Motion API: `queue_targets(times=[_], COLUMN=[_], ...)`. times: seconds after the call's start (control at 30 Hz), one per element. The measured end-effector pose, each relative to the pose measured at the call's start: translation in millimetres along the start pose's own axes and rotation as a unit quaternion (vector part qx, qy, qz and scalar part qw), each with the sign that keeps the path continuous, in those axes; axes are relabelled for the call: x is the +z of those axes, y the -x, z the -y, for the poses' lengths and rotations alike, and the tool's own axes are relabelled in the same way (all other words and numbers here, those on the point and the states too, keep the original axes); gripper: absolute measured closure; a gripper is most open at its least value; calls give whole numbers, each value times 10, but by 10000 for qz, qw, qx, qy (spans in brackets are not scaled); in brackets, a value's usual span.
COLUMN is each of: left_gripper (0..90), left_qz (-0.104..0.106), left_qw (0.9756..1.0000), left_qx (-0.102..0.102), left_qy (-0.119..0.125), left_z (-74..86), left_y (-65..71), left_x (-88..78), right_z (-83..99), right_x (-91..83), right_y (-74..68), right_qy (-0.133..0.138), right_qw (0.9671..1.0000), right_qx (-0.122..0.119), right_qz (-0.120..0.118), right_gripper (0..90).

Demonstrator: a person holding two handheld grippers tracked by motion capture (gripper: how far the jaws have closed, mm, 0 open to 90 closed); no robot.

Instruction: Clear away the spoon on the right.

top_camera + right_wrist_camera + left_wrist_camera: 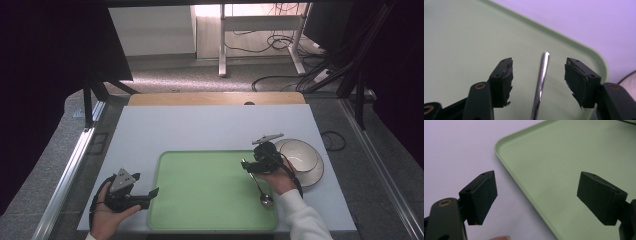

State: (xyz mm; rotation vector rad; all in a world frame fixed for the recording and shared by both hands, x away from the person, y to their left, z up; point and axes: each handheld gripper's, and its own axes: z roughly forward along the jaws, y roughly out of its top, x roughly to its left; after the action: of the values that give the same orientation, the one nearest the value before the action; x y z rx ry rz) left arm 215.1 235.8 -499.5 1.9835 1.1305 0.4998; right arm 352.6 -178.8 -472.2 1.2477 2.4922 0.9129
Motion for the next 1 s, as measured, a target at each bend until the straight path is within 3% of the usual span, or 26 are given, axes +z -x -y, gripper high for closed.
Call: queue_targets(times=[0.17,0.2,0.23,0.27,0.53,0.7,1.0], left_gripper=[162,162,162,162,161,161,161], left_qz=[-14,-16,-17,-16,-4,0,6], left_qw=[10000,10000,10000,10000,9999,9999,9999], left_qx=[-15,-18,-22,-26,-60,-70,-27], left_qy=[22,23,28,39,81,112,120], left_z=[0,1,1,1,3,-3,-21], left_y=[0,0,1,4,-11,-16,-4], left_x=[-10,-12,-13,-16,-27,-36,-16], right_z=[4,18,18,47,262,428,862], right_x=[-170,-258,-258,-351,-672,-791,-857], right_y=[15,19,19,20,6,-24,14], right_qy=[580,792,792,998,1483,1594,1416], right_qw=[9974,9951,9951,9926,9858,9842,9879], right_qx=[-217,-229,-229,-247,-296,-316,-315], right_qz=[-355,-544,-544,-646,-732,-705,-553], right_gripper=[371,371,371,364,335,327,320])
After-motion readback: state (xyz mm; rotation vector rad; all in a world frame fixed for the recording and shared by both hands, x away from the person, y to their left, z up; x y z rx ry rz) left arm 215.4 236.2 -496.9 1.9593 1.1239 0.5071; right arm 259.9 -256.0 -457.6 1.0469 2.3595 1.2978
